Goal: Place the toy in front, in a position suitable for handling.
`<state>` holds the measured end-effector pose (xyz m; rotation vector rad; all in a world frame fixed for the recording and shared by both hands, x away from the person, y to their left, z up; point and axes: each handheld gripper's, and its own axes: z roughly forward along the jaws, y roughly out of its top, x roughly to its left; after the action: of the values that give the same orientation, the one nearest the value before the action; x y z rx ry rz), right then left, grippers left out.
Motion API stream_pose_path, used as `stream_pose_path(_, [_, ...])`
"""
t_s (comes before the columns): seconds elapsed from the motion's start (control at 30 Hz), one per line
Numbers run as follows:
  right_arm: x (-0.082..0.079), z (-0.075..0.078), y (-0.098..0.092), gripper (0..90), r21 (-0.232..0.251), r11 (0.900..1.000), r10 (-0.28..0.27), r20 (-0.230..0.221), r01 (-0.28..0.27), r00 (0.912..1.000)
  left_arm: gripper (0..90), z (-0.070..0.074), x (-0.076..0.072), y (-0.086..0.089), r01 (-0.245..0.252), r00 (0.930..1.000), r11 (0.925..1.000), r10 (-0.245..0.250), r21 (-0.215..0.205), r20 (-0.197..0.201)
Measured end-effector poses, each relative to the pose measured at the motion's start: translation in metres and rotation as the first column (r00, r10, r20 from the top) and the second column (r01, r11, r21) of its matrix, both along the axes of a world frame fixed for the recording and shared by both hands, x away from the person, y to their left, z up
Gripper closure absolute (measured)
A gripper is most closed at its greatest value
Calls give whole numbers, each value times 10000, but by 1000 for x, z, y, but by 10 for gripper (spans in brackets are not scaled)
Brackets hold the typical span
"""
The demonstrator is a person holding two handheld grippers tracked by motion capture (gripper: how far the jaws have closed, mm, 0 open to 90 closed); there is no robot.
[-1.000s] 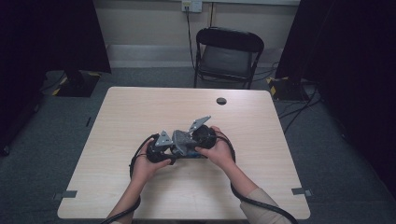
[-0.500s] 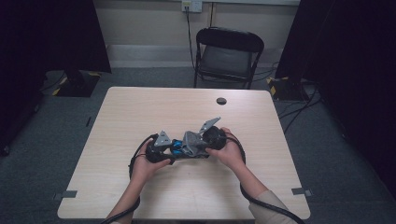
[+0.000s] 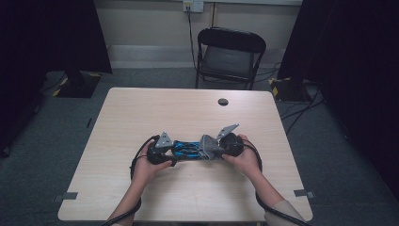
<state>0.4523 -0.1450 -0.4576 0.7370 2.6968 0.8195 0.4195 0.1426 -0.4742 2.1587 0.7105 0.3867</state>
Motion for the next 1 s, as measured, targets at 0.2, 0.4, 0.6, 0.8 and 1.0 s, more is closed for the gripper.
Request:
stream_pose_path(0.2, [-2,-5,-14,713,188,9996,-202,-75,203,9998,346,-1,1,1,-146,9999,9996,144,-235,-81])
stream_pose_path(0.4, [-10,-2,-24,712,324,9994,-152,89,149,9998,236,3,4,4,-521,9980,9978,506,-402,-371])
stream_pose_path(0.6, [-20,9,-20,712,642,9978,150,203,-162,9997,276,8,9,13,-1157,9927,9911,1131,-650,-423])
stream_pose_path(0.8, [-36,16,2,712,993,9906,915,306,-941,9953,371,9,18,19,-1420,9896,9884,1404,-539,-323])
stream_pose_path(1.0, [-49,11,33,713,782,9785,1891,323,-1911,9814,386,6,21,16,-1490,9879,9882,1472,-365,-486])
